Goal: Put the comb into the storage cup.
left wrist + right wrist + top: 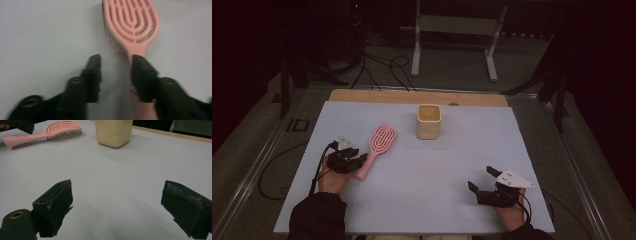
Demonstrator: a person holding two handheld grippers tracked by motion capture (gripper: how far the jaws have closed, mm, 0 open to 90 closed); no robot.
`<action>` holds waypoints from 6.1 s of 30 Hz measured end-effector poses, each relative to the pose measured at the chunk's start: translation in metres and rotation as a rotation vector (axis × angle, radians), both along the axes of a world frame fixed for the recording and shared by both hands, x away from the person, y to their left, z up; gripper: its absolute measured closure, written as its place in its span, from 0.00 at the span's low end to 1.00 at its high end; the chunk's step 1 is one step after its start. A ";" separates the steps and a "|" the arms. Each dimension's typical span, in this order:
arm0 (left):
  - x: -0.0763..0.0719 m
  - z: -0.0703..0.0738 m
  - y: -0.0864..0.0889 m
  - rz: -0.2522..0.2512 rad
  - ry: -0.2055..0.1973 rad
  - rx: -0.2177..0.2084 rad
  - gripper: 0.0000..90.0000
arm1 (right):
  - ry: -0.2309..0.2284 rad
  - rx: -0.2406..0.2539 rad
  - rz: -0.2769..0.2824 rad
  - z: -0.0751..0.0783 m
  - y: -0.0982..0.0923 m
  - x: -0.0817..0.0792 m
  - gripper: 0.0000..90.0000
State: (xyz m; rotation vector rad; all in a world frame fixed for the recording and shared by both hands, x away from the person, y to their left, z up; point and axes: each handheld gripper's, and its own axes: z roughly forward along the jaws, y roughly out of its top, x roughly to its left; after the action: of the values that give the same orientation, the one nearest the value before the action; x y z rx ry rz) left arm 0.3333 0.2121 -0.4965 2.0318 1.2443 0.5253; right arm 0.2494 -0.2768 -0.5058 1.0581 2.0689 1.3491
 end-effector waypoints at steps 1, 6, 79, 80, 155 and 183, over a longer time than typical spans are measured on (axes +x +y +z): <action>-0.002 0.002 0.001 0.018 -0.025 -0.007 0.57 | 0.000 -0.001 0.000 0.000 0.000 0.000 0.11; -0.011 0.011 0.005 0.067 -0.106 -0.058 0.36 | -0.001 0.000 0.001 0.000 0.000 0.000 0.11; -0.074 0.027 0.017 0.104 -0.294 0.005 0.00 | -0.113 0.061 0.021 0.014 0.008 -0.015 0.11; -0.074 0.028 0.017 0.106 -0.290 0.007 0.00 | -0.106 0.063 0.022 0.014 0.009 -0.015 0.11; -0.003 0.006 0.000 0.091 0.142 0.136 0.00 | -0.057 -0.011 0.024 0.006 0.014 -0.010 0.12; 0.013 0.005 -0.013 0.070 0.186 0.162 0.00 | -0.058 -0.019 0.023 0.005 0.015 -0.010 0.12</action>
State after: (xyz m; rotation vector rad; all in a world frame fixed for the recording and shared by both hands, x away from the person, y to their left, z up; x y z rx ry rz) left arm 0.3464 0.1992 -0.4910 2.2199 1.4282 0.4919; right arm 0.2392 -0.2617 -0.5005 0.9787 2.0539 1.3532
